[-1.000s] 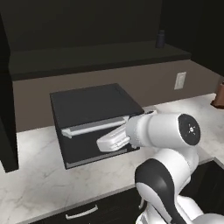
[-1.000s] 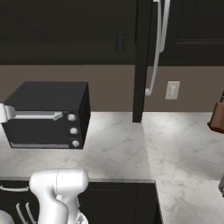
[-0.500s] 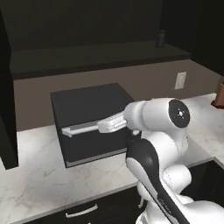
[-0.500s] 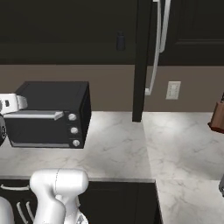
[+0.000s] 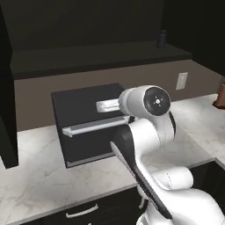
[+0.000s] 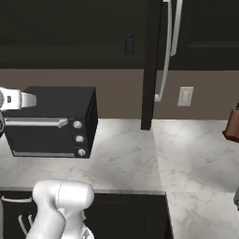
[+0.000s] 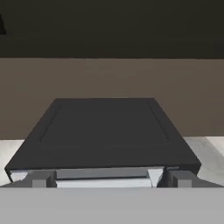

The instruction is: Collect the turmeric, mayonnaise, and shaker from the cabinet and place them next to the stove.

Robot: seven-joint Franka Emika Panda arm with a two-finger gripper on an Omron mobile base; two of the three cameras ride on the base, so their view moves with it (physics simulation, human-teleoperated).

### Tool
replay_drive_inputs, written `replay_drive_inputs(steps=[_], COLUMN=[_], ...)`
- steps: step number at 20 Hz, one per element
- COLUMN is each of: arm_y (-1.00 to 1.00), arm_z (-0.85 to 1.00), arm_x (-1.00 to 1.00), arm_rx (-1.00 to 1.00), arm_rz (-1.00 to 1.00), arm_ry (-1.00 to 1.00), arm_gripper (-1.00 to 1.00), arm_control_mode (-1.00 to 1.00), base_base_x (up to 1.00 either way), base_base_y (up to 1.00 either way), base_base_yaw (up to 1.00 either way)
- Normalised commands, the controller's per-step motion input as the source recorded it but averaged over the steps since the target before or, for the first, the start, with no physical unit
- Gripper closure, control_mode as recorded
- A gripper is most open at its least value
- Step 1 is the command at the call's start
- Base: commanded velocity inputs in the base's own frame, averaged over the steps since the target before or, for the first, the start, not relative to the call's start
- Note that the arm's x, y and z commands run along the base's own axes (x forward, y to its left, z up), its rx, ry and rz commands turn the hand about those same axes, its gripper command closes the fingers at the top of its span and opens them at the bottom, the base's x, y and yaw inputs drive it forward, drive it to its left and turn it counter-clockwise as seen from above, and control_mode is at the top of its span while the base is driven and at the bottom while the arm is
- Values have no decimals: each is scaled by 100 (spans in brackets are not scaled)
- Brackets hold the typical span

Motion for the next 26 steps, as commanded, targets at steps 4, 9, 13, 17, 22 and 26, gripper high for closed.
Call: replay_drive_inputs(steps=[4,9,13,17,22,26], arm_y=[-63,-95,-85,-67,-52,-48], arm_z=[41,54,54,41,21,14], arm_x=[24,25,23,31,38,40], arm_rx=[0,3,3,2,0,0], arm_rz=[-26,-14,-9,-2,0,0], arm_ry=[0,5,4,-1,-15,-20], arm_gripper=[-100,-100,-100,-100,-100,-100], arm_control_mode=[-100,-100,-100,-100,-100,-100], base_base_x=[0,0,0,0,0,0], base_base_y=[0,0,0,0,0,0], base_base_yaw=[0,0,0,0,0,0])
